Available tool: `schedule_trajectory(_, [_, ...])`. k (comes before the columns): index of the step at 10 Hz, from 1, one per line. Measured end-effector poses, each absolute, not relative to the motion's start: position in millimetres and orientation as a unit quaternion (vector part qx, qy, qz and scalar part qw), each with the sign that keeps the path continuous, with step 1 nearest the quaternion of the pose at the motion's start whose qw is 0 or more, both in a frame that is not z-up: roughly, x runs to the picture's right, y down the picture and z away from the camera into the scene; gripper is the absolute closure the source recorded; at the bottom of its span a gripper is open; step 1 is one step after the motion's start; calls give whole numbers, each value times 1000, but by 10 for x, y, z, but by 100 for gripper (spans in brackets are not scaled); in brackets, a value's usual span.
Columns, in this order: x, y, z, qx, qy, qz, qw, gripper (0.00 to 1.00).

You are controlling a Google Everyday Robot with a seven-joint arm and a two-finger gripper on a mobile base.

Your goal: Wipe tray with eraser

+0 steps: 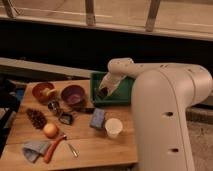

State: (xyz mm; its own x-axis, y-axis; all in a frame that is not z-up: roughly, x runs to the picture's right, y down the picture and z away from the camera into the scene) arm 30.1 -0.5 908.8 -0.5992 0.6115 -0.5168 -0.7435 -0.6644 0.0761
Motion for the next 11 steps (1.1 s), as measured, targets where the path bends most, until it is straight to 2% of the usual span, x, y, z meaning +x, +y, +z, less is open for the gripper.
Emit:
schedule_trajectory(3, [562, -320, 9345, -221, 136, 895, 363, 100])
schedule_trajectory(6, [418, -510, 9465, -245, 113, 894, 357, 100])
schedule_trajectory(8, [276, -471, 9386, -262, 104, 888, 363, 100])
schedule_trajectory(11, [77, -148, 9132, -285, 111, 874, 379, 100])
